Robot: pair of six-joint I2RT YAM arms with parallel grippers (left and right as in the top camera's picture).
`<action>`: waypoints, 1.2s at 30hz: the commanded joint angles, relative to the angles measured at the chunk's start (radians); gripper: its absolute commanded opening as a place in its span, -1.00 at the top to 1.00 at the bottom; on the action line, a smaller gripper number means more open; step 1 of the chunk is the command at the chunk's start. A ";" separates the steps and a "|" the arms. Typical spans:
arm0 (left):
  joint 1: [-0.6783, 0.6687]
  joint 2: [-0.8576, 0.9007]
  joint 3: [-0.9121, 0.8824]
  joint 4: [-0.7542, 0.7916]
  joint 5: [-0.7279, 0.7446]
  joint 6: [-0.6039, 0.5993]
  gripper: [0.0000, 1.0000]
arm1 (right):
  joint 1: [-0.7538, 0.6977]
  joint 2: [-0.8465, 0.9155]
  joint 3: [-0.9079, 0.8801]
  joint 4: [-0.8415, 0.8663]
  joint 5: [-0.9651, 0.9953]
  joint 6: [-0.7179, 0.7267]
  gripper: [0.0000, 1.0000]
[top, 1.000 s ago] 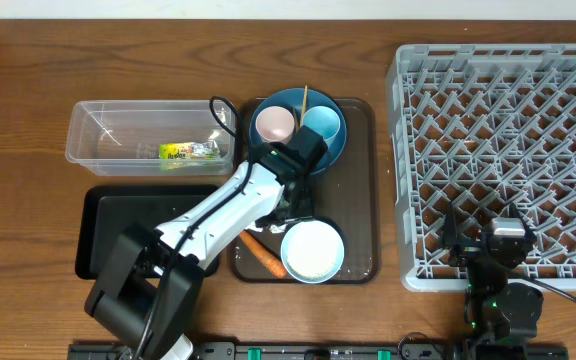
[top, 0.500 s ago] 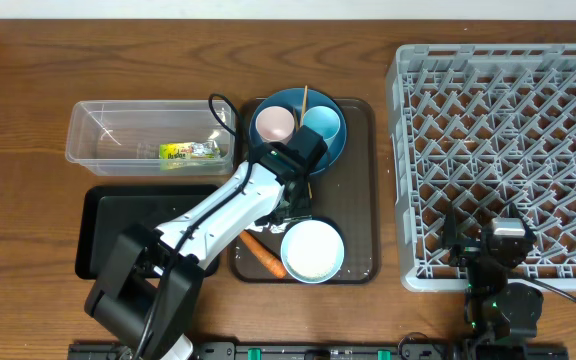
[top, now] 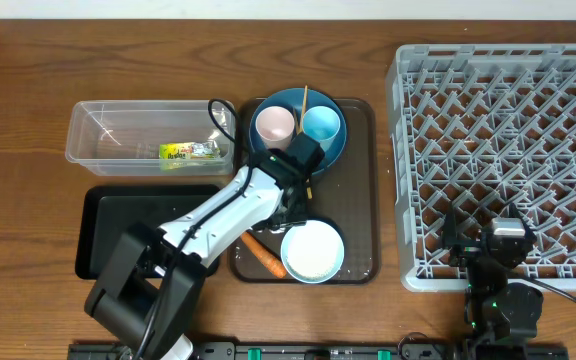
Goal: Sort waste into correct bins and load items into the dishwasher rack
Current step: 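Reach the left gripper to the crumpled tissue and grasp it, then carry the tissue with the left gripper into the clear bin and release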
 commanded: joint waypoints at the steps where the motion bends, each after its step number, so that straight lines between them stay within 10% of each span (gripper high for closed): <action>1: 0.001 0.008 -0.025 0.010 -0.022 0.000 0.11 | -0.002 0.000 -0.002 -0.003 0.007 0.016 -0.99; 8: 0.002 -0.002 -0.021 0.001 -0.018 0.001 0.88 | -0.002 0.000 -0.002 -0.003 0.007 0.016 -0.98; 24: 0.048 -0.321 0.042 -0.065 -0.015 0.001 0.88 | -0.002 0.000 -0.002 -0.003 0.007 0.016 -0.99; 36: 0.349 -0.461 0.041 0.045 -0.031 0.020 0.88 | -0.002 0.000 -0.002 -0.004 0.007 0.016 -0.99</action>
